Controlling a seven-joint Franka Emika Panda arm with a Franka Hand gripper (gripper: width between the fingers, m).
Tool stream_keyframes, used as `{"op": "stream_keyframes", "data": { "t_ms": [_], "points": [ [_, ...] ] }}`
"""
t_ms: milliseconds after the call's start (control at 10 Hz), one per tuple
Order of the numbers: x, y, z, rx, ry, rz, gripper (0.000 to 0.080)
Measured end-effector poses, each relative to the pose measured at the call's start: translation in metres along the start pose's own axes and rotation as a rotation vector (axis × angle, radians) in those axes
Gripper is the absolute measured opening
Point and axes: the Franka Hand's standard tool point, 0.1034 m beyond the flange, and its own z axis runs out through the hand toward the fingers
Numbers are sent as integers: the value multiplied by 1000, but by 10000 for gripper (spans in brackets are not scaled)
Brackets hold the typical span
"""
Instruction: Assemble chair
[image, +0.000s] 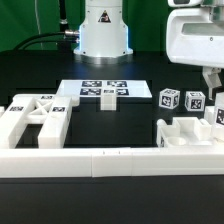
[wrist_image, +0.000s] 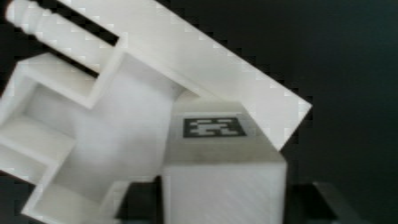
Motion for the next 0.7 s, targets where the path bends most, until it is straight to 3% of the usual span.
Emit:
{"op": "stream_keyframes", "data": {
  "t_ms": [100, 200, 700],
  "points": [
    [0, 0, 0, -7, -5, -32, 505],
    [-1, 0, -1, -24, -18, -84, 604],
    [-3, -3, -2, -30, -28, -562, 649]
  ]
}}
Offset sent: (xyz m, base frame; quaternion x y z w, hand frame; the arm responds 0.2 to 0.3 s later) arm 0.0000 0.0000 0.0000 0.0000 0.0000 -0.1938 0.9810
